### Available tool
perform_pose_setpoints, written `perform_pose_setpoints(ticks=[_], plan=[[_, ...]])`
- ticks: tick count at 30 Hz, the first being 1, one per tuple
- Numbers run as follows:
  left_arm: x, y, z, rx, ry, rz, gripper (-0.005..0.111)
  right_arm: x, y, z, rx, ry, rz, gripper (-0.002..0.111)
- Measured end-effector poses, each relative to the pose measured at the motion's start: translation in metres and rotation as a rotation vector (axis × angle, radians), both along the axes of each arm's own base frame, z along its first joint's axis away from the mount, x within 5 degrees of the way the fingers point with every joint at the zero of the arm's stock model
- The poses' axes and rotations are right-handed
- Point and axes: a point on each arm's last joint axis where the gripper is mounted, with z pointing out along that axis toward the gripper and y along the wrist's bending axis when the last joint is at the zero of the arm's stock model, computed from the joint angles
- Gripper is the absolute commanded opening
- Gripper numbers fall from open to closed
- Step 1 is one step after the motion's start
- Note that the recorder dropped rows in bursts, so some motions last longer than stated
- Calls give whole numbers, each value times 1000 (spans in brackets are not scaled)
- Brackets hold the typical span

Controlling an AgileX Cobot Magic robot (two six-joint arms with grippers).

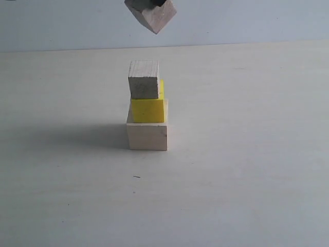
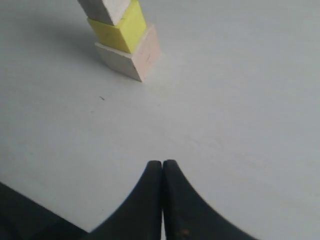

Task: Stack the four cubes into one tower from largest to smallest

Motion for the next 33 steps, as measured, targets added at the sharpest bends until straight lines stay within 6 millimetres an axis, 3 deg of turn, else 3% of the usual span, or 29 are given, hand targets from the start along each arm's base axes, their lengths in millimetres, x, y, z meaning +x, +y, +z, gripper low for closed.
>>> perform_pose_setpoints(ticks=[6, 13, 17, 26, 33], plan=[[-1, -1, 0, 72, -145, -244, 0, -5, 8, 1, 56, 25, 86, 0], [7, 8, 0, 137, -214, -287, 0, -6, 9, 1, 61, 25, 100, 0], [25, 27, 2, 94, -201, -172, 0, -6, 9, 1, 61, 25, 100, 0], [73, 68, 26, -318, -255, 169, 0, -6, 9, 1, 61, 25, 100, 0], [98, 104, 1, -438, -182, 347, 0, -6, 9, 2, 76, 34, 80, 0]])
